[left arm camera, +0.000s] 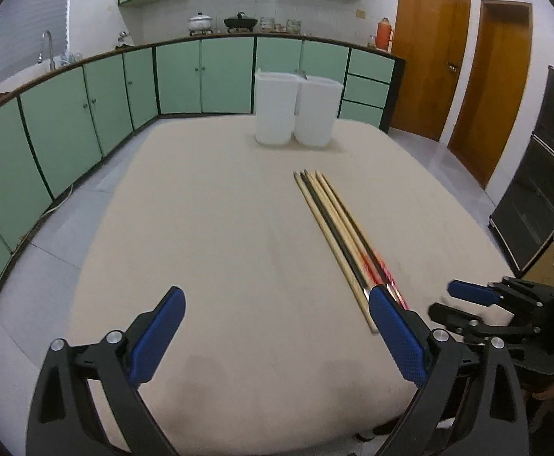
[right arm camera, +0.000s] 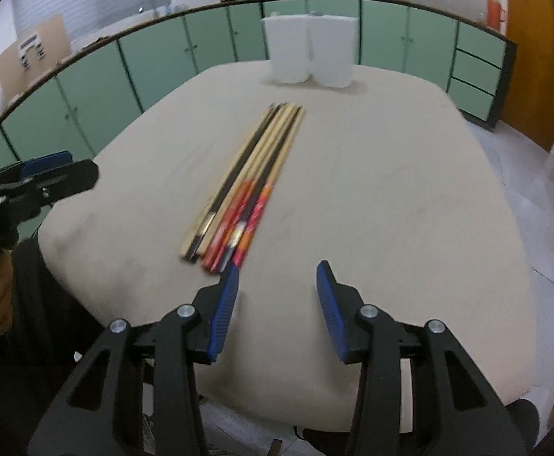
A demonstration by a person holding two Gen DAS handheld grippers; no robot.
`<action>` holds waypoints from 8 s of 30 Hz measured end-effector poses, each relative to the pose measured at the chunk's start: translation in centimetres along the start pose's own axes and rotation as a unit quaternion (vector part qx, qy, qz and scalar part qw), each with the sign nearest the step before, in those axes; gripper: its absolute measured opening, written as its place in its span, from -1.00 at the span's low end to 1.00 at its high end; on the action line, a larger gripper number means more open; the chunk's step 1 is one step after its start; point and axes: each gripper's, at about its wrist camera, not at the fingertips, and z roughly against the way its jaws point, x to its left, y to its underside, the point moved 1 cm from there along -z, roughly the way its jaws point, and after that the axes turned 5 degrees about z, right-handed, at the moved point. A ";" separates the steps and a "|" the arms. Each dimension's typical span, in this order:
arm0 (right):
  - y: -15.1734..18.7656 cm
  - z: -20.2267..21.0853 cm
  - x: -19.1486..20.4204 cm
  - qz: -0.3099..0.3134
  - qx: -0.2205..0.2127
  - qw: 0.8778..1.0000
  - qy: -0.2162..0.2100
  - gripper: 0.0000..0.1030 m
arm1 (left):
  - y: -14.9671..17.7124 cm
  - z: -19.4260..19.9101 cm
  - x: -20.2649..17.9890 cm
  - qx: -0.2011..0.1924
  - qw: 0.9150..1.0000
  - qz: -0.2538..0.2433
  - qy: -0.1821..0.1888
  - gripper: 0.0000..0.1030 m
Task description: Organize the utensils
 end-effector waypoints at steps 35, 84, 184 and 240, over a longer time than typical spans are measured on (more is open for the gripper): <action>0.2 -1.8 -2.5 0.029 -0.019 0.999 0.033 -0.14 | 3.6 -5.3 -3.4 0.045 0.998 -0.039 -0.014 0.25; -13.2 11.4 -2.8 0.064 -0.093 0.992 0.062 -0.90 | -10.4 3.9 -2.0 -0.046 0.998 -0.014 0.030 -0.87; 0.4 -0.9 -1.5 0.010 -0.028 0.999 0.016 -0.39 | 3.5 -3.3 -3.3 0.020 0.998 -0.043 0.046 0.26; -0.2 5.6 -3.0 -0.032 -0.078 0.992 0.098 -0.88 | 0.2 -1.4 -1.2 -0.017 0.999 0.013 0.031 -0.87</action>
